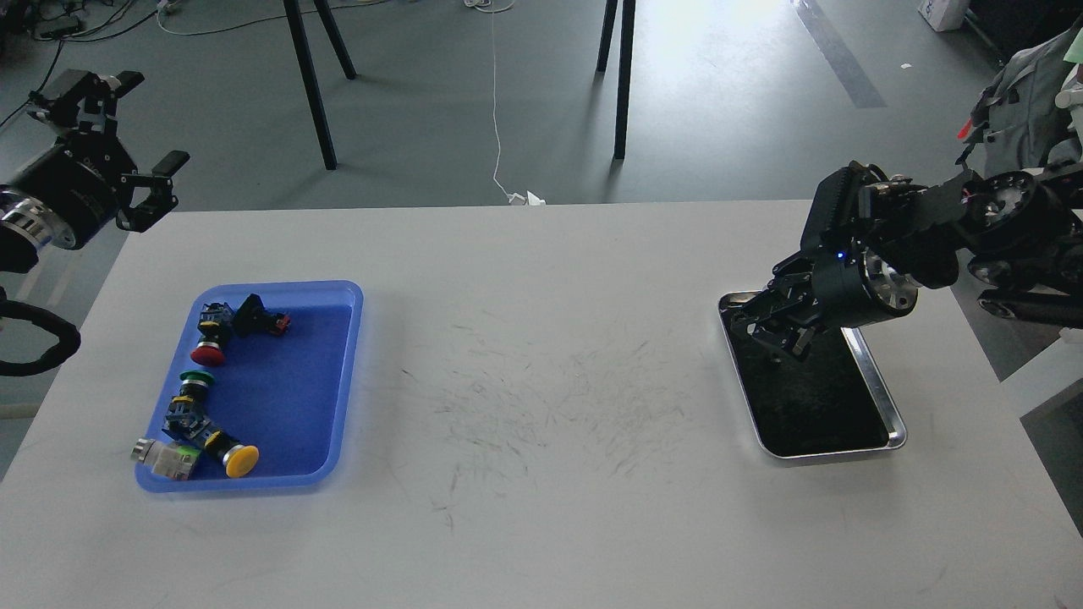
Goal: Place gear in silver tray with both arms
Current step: 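Carry the gear over the silver tray and lower it inside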
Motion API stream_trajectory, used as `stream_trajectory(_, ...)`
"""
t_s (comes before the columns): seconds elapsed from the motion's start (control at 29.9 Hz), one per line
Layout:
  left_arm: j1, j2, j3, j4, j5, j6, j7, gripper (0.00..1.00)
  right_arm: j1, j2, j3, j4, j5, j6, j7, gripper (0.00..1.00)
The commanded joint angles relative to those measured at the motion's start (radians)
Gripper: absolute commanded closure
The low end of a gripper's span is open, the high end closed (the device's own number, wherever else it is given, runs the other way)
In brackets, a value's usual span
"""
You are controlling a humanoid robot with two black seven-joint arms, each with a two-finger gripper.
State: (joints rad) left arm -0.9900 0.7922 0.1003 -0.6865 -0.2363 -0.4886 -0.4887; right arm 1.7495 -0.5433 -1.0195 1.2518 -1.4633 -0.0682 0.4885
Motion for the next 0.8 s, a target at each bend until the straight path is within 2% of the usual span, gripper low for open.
stream_trajectory(0.0, 0.004, -0.002, -0.001, 0.001, 0.000, 0.000, 0.000, 0.01, 0.002, -0.073, -0.002, 0.020, -0.058, 0.007, 0.000, 0.98)
stream_trajectory(0.33, 0.022, -0.044, 0.001, 0.005, 0.000, 0.000, 0.000, 0.01, -0.053, -0.176, -0.054, 0.037, -0.129, 0.007, 0.000, 0.98)
stream_trajectory(0.77, 0.036, -0.031, -0.004, 0.001, 0.000, 0.000, 0.000, 0.01, -0.209, -0.167, 0.035, -0.052, -0.129, 0.004, 0.000, 0.96)
